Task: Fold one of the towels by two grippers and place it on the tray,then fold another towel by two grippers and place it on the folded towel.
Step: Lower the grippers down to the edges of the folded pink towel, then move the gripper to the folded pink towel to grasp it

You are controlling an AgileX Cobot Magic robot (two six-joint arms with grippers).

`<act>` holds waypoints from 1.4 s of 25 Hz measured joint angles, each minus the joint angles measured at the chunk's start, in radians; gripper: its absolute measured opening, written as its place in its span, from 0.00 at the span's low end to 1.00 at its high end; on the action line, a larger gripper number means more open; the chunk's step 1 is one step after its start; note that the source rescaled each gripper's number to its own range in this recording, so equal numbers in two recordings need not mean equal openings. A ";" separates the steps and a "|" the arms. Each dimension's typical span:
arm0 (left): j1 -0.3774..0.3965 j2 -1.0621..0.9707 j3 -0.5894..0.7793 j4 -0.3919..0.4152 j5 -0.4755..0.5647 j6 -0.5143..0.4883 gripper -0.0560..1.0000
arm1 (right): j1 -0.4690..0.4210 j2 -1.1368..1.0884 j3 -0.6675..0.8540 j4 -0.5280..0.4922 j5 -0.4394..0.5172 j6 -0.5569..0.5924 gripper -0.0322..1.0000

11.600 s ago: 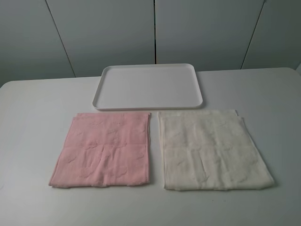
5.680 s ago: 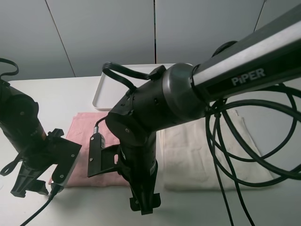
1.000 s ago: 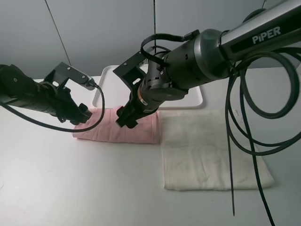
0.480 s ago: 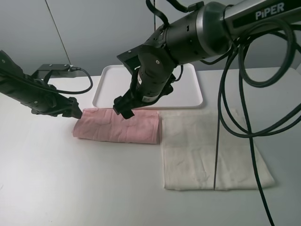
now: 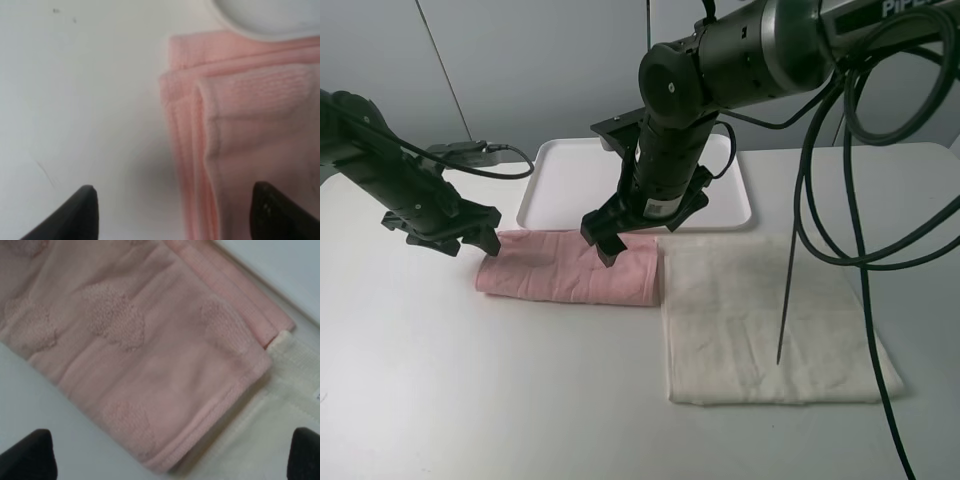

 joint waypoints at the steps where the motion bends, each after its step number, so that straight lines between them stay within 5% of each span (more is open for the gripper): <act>1: 0.000 0.009 -0.010 0.005 0.007 -0.005 0.81 | 0.000 0.000 0.000 0.000 0.002 0.000 1.00; 17: -0.025 0.079 -0.026 0.128 0.013 -0.064 0.90 | -0.002 0.000 0.000 0.002 -0.035 -0.016 1.00; 23: -0.036 0.093 -0.040 0.216 0.066 -0.177 0.90 | -0.002 0.038 -0.005 0.004 -0.033 -0.022 1.00; 35: -0.036 0.093 -0.046 0.281 0.182 -0.219 0.90 | -0.002 0.100 -0.046 0.022 0.015 -0.032 1.00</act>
